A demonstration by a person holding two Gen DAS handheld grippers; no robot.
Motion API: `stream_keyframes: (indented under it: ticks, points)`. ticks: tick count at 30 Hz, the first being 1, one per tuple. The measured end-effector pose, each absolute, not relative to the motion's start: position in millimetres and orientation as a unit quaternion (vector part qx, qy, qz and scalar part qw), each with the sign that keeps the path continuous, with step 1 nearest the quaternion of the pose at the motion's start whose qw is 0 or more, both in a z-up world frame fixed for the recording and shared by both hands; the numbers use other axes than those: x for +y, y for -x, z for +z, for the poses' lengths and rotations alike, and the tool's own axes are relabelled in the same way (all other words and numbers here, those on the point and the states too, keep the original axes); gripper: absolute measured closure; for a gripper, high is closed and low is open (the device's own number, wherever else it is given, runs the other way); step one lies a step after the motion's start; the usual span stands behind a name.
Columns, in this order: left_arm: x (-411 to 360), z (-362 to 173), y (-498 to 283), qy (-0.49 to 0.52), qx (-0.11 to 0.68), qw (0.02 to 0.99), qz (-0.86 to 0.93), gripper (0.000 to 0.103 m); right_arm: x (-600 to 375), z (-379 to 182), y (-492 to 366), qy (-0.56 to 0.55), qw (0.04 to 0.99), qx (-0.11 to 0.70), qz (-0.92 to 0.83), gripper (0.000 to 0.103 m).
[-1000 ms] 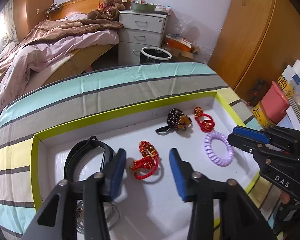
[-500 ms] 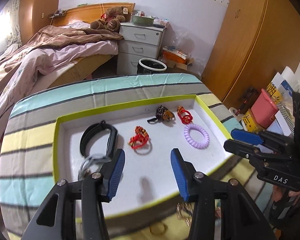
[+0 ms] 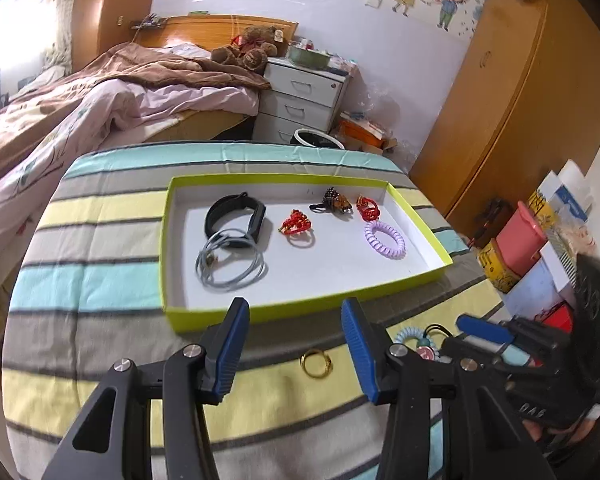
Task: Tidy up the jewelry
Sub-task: 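Grasp the black hair band with pink charm using the right gripper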
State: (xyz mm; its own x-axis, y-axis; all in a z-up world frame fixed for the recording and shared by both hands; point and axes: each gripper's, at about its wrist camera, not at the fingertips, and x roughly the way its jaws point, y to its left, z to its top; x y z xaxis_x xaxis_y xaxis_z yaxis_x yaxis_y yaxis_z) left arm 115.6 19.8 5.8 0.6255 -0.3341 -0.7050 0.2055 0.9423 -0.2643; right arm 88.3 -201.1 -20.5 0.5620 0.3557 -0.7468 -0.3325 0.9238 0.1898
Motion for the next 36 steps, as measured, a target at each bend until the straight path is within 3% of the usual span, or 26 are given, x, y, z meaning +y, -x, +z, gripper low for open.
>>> stream_keyframes:
  ticks: [12, 21, 25, 36]
  points:
    - [39, -3, -82, 0.075, 0.411, 0.899, -0.133, 0.055, -175, -27, -77, 0.025, 0.882, 0.425, 0.204, 0.063]
    - [39, -15, -75, 0.081, 0.432, 0.887, -0.141, 0.055, -168, -37, -84, 0.034, 0.875, 0.445, 0.189, 0.075]
    - [38, -17, -75, 0.077, 0.434, 0.886, -0.145, 0.055, -165, -38, -83, 0.044, 0.875, 0.446, 0.185, 0.095]
    - [16, -29, -89, 0.063, 0.453, 0.874, -0.166, 0.055, -181, -19, -74, 0.025, 0.893, 0.413, 0.175, 0.099]
